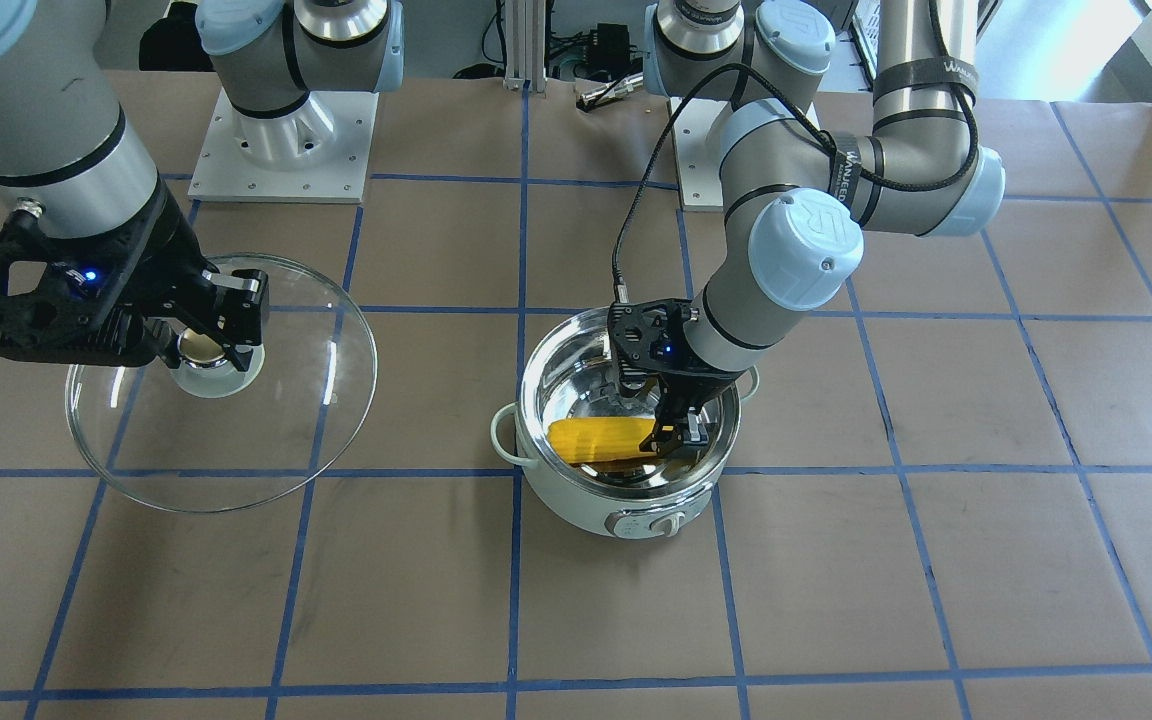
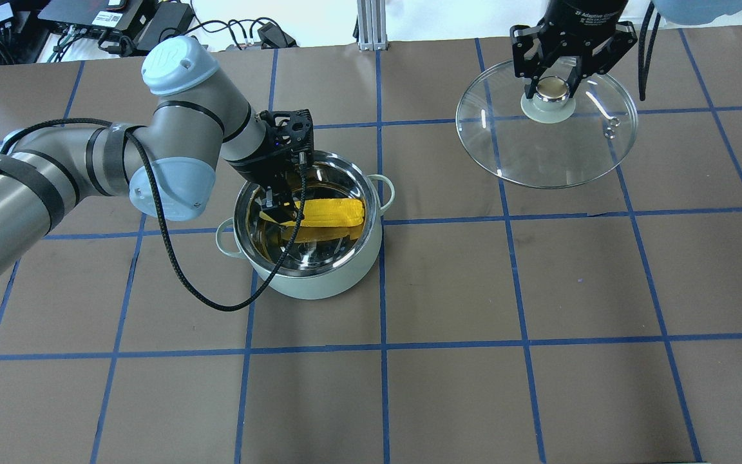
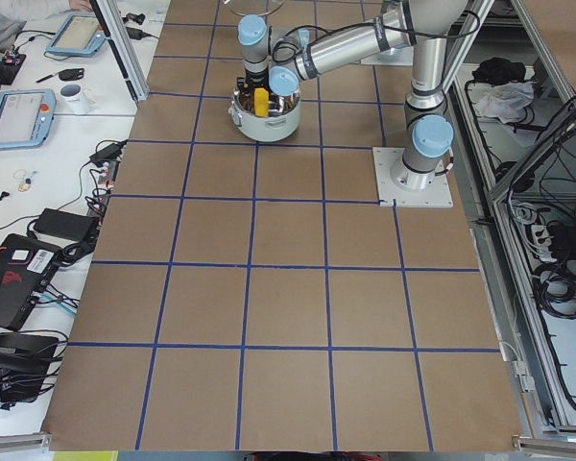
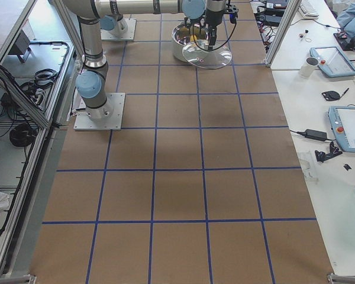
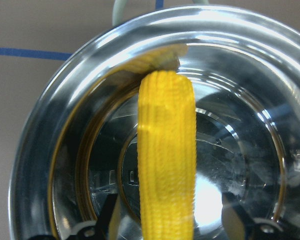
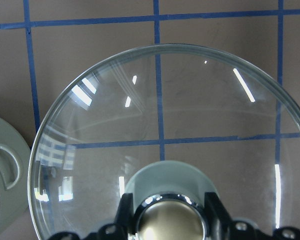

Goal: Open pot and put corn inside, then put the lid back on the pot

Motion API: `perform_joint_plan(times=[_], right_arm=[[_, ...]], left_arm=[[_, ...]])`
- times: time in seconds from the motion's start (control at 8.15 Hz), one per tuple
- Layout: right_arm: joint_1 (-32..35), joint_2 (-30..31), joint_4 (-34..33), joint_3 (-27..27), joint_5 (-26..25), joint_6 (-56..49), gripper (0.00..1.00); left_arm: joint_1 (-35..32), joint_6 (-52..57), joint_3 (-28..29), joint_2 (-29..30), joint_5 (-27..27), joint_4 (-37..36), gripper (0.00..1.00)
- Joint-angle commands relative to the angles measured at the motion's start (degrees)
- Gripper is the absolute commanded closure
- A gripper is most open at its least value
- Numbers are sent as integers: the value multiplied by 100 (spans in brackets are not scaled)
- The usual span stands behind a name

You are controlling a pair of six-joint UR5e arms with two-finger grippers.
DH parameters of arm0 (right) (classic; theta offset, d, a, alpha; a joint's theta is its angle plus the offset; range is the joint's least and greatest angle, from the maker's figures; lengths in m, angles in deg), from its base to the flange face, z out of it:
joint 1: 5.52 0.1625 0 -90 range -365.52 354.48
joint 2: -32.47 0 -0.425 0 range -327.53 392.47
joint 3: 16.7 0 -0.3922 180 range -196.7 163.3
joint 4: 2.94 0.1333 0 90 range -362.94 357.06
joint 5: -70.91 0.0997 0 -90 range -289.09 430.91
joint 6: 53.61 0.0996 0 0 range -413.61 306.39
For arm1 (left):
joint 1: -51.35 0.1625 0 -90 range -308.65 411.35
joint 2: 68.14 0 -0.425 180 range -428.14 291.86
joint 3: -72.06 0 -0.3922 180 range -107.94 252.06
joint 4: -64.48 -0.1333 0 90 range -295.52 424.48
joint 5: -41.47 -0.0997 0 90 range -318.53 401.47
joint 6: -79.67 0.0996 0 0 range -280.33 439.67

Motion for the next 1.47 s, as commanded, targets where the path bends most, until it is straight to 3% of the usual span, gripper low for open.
perform_joint_plan(times=[0.0,0.25,0.49,0.86,1.1,1.35], right_arm=[[14,9,-6,0,9,0,89],[75,61,-15,0,157,114,89],[451,71,-163,0,254,655,89],[1111,0,-454,0,290,1475,90],[1559,-140,-708,0,360,1817,91],[2147,-420,-1130,0,360,2476,91]], left_arm=[[-9,-288,11,-193,-34,128,0],[-9,-596,90,-561,-26,1047,0],[17,-693,99,-1026,-35,1305,0],[53,-2675,563,-1564,-657,1963,0],[61,-3843,1168,-1547,-676,2237,0],[96,-5281,1382,-1539,-964,2273,0]])
